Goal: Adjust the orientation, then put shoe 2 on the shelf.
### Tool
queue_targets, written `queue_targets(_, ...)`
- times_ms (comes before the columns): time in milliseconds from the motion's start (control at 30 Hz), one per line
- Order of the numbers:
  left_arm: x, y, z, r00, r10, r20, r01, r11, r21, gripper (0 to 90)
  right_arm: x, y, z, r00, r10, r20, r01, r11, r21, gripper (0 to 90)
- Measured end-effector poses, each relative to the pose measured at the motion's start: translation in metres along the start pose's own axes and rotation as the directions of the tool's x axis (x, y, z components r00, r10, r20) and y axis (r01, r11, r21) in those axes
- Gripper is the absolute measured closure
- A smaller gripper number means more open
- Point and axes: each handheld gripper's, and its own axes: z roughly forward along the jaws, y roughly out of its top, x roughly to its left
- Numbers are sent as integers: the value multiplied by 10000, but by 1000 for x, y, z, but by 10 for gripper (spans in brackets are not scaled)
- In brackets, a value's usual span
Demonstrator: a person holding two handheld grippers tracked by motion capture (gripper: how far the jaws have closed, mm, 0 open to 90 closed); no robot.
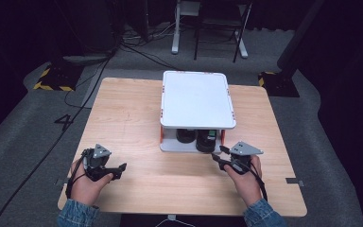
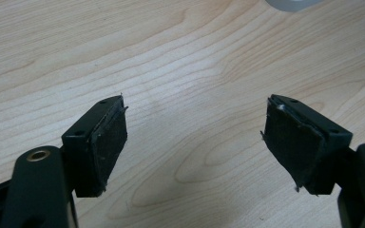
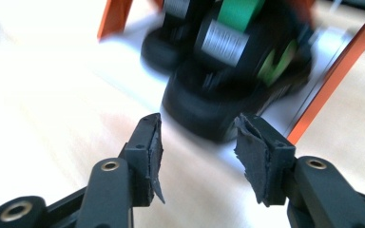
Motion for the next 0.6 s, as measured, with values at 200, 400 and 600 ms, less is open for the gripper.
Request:
queue_targets(200,-2,1,-1,10000,-18,-30,18,10000,14,230,-1,-8,22,9991,68,426,-94,9981,601,485)
queue_targets(400,0,-1,-1,10000,-7,-38,7,10000,-1,231,-8,-4,38,9979,392,521,-427,9968,669,470)
queue_targets(600,1,0,-1,10000,-39,-11,39,10000,-9,231,-14,3,49,9961,531,711,-572,9967,573,482)
